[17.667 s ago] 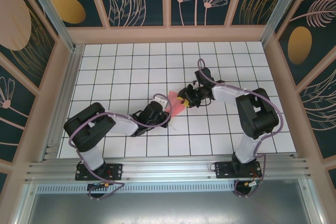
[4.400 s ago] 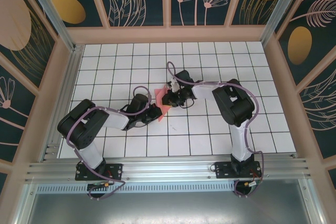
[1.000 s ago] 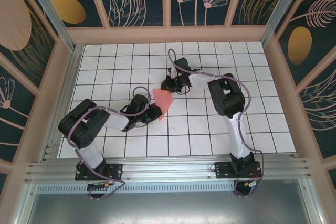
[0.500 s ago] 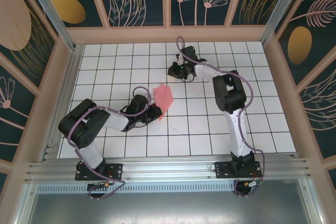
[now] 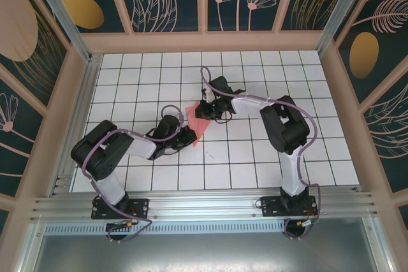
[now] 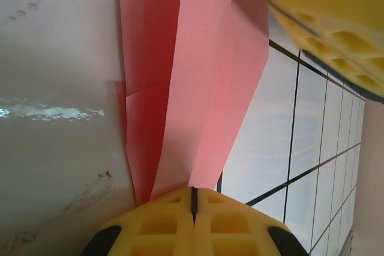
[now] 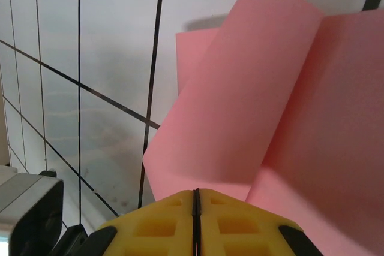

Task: Fold a paper plane with a square sheet of paper (pick it up from the middle)
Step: Fourth fold the wing at the center of the table.

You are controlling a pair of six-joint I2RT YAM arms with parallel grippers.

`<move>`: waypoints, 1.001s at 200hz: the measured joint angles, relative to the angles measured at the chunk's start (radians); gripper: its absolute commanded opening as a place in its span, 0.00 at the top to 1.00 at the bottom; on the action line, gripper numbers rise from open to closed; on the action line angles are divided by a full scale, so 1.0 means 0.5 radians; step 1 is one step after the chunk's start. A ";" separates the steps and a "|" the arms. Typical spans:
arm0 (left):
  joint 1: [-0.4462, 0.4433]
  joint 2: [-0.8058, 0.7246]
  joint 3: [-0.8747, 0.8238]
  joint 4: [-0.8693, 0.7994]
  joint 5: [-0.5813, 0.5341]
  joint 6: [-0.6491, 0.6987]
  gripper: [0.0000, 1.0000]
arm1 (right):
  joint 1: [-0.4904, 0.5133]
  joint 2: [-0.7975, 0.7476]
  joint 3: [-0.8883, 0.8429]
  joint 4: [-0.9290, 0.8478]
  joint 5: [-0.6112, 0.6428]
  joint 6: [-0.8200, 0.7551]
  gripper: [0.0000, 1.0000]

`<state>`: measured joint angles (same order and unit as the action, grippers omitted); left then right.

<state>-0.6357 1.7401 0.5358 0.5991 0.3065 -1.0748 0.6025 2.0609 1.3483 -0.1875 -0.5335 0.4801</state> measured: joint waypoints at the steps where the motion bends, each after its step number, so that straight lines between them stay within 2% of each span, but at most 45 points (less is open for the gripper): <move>1: 0.000 0.000 0.000 0.000 0.000 0.000 1.00 | -0.001 0.002 0.001 0.001 -0.002 0.000 0.90; 76: -0.001 -0.014 0.012 -0.042 -0.002 0.001 1.00 | -0.027 0.156 0.043 0.031 -0.034 0.011 0.91; 101: 0.000 -0.117 0.019 -0.215 -0.034 0.008 0.84 | -0.027 0.161 0.049 0.027 -0.030 0.025 0.91; 121: 0.005 -0.312 0.028 -0.388 -0.095 0.014 0.82 | -0.027 0.161 0.050 0.028 -0.023 0.036 0.92; 160: 0.061 -0.655 0.106 -0.475 -0.279 0.021 0.85 | -0.027 0.161 0.050 0.030 -0.018 0.047 0.92; 200: 0.101 -0.486 0.211 -0.473 -0.316 0.049 0.90 | -0.027 0.163 0.051 0.032 -0.019 0.065 0.93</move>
<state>-0.5850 1.4971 0.6411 0.3626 0.1486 -1.0504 0.5888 2.1426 1.3739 -0.1715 -0.5430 0.5125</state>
